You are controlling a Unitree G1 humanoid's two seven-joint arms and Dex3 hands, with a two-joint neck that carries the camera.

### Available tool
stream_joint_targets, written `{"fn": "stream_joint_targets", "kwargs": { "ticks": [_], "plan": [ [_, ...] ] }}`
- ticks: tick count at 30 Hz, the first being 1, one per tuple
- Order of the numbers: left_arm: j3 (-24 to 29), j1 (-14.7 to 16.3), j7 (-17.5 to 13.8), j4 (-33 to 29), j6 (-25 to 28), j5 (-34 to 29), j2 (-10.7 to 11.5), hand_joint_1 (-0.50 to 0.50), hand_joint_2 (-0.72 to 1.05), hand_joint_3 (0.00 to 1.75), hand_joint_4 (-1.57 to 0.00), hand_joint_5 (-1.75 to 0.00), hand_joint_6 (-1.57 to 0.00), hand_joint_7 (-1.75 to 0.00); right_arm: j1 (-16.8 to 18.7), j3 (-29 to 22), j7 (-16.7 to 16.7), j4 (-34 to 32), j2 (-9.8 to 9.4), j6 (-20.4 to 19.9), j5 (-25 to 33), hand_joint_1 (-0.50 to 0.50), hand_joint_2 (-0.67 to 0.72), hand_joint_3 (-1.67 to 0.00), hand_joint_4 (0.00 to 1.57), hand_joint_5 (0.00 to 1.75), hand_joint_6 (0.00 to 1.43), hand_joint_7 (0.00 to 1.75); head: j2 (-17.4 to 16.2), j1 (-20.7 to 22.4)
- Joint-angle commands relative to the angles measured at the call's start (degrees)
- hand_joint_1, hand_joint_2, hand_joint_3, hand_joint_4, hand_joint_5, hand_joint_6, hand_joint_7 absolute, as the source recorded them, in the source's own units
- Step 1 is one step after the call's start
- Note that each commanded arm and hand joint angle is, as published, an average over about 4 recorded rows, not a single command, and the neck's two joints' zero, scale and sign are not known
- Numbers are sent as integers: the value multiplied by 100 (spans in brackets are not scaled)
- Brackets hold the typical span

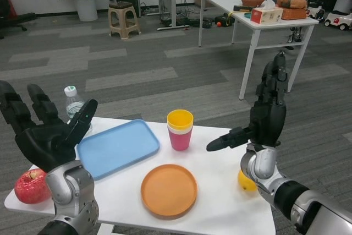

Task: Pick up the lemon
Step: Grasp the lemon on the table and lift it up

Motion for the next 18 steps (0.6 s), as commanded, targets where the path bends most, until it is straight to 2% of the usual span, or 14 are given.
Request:
{"fn": "stream_joint_targets", "kwargs": {
  "ticks": [1,6,11,14,18],
  "plan": [
    [3,28,20,12,-2,15,-34,50,60,9,0,0,0,0,-37,-41,-28,-14,-18,-76,39,-46,53,0,11,0,0,0,-279,-6],
    [-30,28,20,12,15,15,-34,50,60,9,0,0,0,0,-24,-41,-28,-1,-43,-72,43,-46,53,0,14,0,0,0,-870,-24],
    [-57,76,20,29,143,15,-30,50,60,9,0,0,0,0,7,-15,-2,61,-104,-58,70,-46,53,0,14,0,0,0,-1733,-43],
    [-103,101,16,29,279,9,50,50,60,9,0,0,0,0,4,20,40,140,-148,-43,105,-46,52,0,14,0,0,0,-1946,-25],
    [-391,98,-59,-37,679,-178,379,50,67,9,0,0,0,0,-15,174,104,241,-232,-6,228,-46,47,0,14,0,0,0,-2016,-7]
  ]
}}
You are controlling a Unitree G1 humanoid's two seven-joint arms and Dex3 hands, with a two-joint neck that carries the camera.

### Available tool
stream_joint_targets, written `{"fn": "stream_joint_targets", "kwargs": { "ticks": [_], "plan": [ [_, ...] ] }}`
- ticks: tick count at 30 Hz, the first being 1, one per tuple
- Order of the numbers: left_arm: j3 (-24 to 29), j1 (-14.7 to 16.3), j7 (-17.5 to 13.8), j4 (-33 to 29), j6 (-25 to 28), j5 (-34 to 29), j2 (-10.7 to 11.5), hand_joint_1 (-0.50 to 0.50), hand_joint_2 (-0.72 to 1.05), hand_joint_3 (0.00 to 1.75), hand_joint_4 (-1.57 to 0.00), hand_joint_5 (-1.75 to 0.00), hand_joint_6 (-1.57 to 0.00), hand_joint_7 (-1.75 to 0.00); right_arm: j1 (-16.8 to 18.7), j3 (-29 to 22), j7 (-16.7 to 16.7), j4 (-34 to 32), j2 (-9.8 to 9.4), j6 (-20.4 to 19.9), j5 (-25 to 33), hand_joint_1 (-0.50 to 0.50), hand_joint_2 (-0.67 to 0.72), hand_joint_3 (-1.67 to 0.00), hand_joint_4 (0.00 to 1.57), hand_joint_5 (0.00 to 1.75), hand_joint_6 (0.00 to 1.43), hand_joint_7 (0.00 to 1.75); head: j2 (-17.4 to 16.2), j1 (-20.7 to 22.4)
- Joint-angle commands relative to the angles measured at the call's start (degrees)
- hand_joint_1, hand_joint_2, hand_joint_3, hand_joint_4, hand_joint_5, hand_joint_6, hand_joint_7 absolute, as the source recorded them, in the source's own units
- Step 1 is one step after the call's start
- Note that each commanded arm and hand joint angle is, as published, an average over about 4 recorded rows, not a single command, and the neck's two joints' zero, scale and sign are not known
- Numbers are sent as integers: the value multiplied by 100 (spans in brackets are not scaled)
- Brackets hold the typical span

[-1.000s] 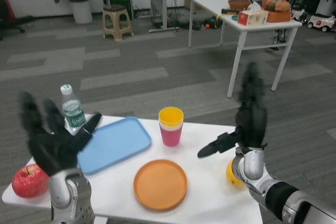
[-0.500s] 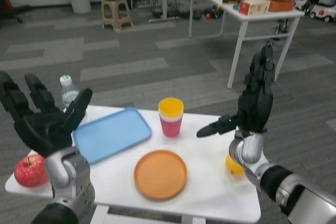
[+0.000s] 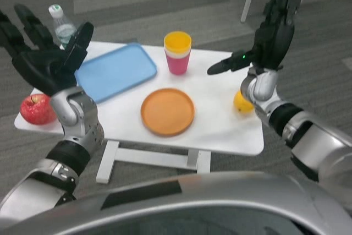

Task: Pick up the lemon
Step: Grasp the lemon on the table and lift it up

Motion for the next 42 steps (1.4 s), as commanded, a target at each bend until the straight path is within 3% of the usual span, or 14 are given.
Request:
{"fn": "stream_joint_targets", "kwargs": {
  "ticks": [1,4,6,9,12,17,23,32,42],
  "plan": [
    [-183,64,-102,-88,346,-187,293,50,69,9,0,0,0,0,-23,136,59,79,-136,6,168,-46,47,0,14,0,0,0,-38,6],
    [-352,94,-337,-321,735,-543,515,50,74,9,0,0,0,0,-47,297,184,97,-206,74,366,-46,46,0,9,0,0,0,4,-6],
    [-449,138,-676,-558,1153,-926,690,50,78,9,0,0,0,0,-61,363,386,92,-254,202,480,-46,42,0,5,0,0,0,56,-20],
    [-354,224,-1454,-953,2042,-1332,871,50,85,9,0,0,0,-2,-67,431,759,57,-305,417,672,-46,41,0,2,0,0,0,179,-18],
    [103,369,-2462,-1487,3508,-1528,1055,50,91,9,0,0,0,-7,-74,457,1254,-22,-355,689,887,-46,36,0,0,0,0,0,304,44],
    [690,486,-3242,-1854,4884,-1541,1112,50,96,9,0,0,0,-7,-69,464,1524,-101,-426,826,946,-46,28,0,0,0,0,0,426,116],
    [997,551,-3422,-1911,5323,-1550,1143,50,96,9,0,0,0,-7,67,512,1559,-360,-540,830,1113,-46,25,0,0,0,0,0,487,64],
    [1054,551,-3567,-1758,5738,-1550,1139,50,96,9,0,0,0,-7,649,433,1544,-646,-709,830,1245,-46,27,0,0,0,0,0,538,-87],
    [980,543,-3616,-1441,5754,-1567,1016,50,96,9,0,0,0,-7,1640,385,1133,-1081,-1028,751,1298,-46,34,0,9,0,0,0,386,-624]
  ]
}}
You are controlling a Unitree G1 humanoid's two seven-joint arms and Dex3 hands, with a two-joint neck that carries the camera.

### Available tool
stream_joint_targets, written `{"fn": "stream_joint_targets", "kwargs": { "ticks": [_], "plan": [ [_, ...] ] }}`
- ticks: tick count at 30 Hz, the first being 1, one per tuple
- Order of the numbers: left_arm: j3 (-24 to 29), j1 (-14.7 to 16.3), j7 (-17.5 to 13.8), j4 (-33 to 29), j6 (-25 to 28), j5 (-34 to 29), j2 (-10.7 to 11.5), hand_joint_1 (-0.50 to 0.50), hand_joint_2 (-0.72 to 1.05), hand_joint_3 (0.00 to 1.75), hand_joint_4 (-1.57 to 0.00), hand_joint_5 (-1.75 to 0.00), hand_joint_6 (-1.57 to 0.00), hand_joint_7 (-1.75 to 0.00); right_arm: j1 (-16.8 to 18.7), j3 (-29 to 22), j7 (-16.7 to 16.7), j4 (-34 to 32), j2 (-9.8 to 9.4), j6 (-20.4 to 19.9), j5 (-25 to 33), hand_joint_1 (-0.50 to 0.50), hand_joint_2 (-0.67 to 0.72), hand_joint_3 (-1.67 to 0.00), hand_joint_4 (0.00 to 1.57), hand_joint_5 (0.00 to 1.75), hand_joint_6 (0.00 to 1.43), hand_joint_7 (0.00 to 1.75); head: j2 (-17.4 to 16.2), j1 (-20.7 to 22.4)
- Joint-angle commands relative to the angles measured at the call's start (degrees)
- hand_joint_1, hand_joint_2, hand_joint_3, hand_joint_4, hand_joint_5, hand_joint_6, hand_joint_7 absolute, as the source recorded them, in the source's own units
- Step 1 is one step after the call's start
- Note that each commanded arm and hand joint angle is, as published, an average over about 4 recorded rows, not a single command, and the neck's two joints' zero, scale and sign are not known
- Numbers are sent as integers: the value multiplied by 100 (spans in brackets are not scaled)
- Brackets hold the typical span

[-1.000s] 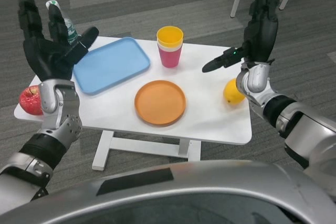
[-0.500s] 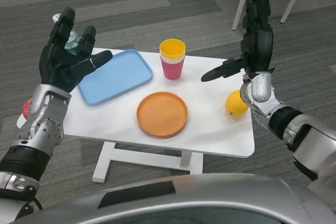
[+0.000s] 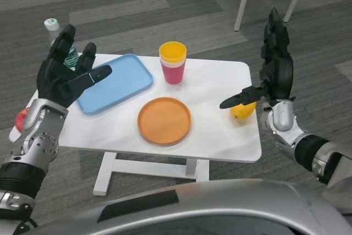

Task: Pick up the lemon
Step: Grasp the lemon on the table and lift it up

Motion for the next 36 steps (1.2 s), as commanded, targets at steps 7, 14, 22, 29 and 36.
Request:
{"fn": "stream_joint_targets", "kwargs": {
  "ticks": [7,14,22,29,36],
  "plan": [
    [-80,-61,-77,315,14,-28,-130,50,96,9,0,0,0,-7,509,78,-164,-33,-182,-208,27,-46,41,0,20,0,0,0,-79,-100],
    [-80,-61,-94,394,14,-32,-196,50,96,9,0,0,0,-7,509,368,-129,323,-191,-212,44,-46,39,0,9,0,0,0,17,-264],
    [-113,-77,-103,524,8,-32,-253,50,96,9,0,0,0,-7,358,632,475,1045,-110,-146,60,-42,34,0,0,0,0,0,28,-673],
    [-199,-156,-103,607,6,-32,-308,50,96,9,0,0,0,-7,8,610,1393,1944,169,163,62,-45,34,0,0,0,0,0,227,-825],
    [-195,-154,-103,601,-25,-28,-367,50,96,9,0,0,0,-7,-181,399,2165,2762,565,394,62,-42,34,0,0,0,0,0,420,-917]
  ]
}}
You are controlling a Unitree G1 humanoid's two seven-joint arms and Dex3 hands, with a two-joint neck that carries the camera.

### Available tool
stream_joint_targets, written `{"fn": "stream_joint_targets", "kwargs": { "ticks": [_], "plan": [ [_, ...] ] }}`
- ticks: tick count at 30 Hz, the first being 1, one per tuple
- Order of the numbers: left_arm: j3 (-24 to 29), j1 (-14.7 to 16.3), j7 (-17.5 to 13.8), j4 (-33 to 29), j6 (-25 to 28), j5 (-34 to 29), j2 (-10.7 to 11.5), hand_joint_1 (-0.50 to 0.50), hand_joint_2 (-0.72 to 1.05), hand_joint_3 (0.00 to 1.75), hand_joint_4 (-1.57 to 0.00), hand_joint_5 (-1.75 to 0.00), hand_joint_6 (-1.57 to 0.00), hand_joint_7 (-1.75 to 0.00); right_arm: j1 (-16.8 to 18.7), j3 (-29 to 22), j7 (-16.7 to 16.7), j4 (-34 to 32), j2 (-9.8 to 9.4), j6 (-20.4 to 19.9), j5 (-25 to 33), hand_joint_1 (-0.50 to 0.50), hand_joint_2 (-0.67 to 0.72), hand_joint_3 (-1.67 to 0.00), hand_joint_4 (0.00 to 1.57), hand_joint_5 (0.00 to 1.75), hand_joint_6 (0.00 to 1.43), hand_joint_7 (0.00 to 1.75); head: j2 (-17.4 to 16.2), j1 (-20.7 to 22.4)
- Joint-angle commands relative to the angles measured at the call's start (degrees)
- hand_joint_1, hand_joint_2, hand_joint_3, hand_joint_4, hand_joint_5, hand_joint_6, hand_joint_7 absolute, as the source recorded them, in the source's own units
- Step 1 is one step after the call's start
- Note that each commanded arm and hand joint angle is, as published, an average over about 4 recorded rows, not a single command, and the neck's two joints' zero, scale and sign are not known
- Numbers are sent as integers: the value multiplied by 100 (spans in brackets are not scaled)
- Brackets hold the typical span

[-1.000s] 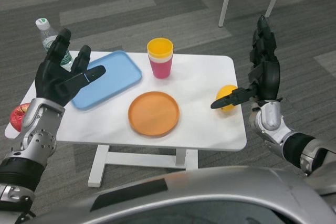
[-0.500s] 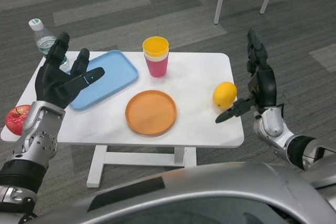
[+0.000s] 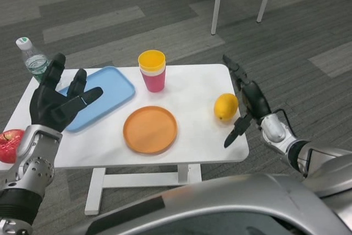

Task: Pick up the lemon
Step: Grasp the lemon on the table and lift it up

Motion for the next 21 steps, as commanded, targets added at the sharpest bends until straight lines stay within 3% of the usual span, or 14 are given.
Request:
{"fn": "stream_joint_targets", "kwargs": {
  "ticks": [1,6,21],
  "plan": [
    [1,-69,-39,8,-30,-12,-25,50,96,9,0,0,0,-7,-162,-142,245,399,190,211,45,-43,34,0,1,0,0,0,49,-38],
    [-8,-60,-44,8,-44,-12,-43,50,96,9,0,0,0,-7,-280,-248,524,823,350,433,38,-46,41,0,4,0,0,0,141,-94],
    [-74,-60,-48,8,-55,-7,-106,50,96,9,0,0,0,-7,-447,-294,642,1140,436,769,38,-46,47,0,21,0,0,0,248,-212]
  ]
}}
